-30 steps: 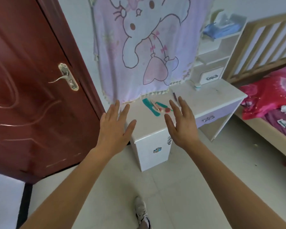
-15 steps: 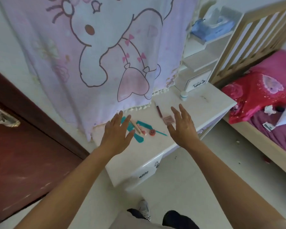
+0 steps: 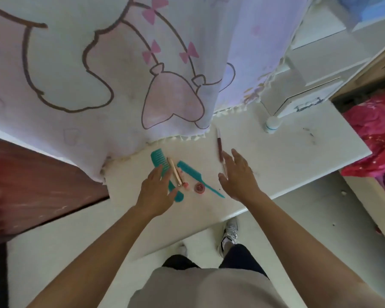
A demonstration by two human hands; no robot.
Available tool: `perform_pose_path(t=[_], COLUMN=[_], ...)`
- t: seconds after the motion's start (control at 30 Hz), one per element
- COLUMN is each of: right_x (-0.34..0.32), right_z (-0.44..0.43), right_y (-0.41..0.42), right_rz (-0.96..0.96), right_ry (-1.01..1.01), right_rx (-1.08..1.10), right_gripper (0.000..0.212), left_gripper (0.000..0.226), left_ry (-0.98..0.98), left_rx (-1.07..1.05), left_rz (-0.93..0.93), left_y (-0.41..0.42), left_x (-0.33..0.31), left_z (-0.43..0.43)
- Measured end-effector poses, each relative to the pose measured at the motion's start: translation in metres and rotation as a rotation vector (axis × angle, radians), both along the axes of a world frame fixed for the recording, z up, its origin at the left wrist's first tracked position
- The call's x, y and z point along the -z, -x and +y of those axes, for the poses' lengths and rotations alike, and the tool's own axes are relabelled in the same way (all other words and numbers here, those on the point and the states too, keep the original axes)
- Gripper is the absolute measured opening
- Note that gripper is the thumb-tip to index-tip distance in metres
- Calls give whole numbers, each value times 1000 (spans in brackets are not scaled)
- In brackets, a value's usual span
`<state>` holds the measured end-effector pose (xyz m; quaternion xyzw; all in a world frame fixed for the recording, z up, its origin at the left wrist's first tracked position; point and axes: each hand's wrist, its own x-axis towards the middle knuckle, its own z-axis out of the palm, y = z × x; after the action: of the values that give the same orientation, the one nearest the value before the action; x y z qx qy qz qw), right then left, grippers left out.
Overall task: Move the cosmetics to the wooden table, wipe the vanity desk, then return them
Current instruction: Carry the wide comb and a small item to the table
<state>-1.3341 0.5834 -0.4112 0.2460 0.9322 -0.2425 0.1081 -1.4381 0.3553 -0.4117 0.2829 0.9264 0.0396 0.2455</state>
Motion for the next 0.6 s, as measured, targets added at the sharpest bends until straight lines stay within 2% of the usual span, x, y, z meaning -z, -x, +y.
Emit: perform_pose_path(t=[0.1,0.3,0.6], right_x=[29,60,82], right_z=[23,48,44], right_y=[14,23,24], right_rz=[-161,-275,-146], right_ry=[-10,-28,-75], right_rx=[-99,-165,-247], right_gripper=[74,71,61], left_gripper=[70,50,31], left_ry=[-36,-20,-38], left_rx=[-259,-737,-837], left_rz=[-128,-84,-17], left_y=[-6,-14,-3], left_x=[23,56,81], left_z=[12,40,55])
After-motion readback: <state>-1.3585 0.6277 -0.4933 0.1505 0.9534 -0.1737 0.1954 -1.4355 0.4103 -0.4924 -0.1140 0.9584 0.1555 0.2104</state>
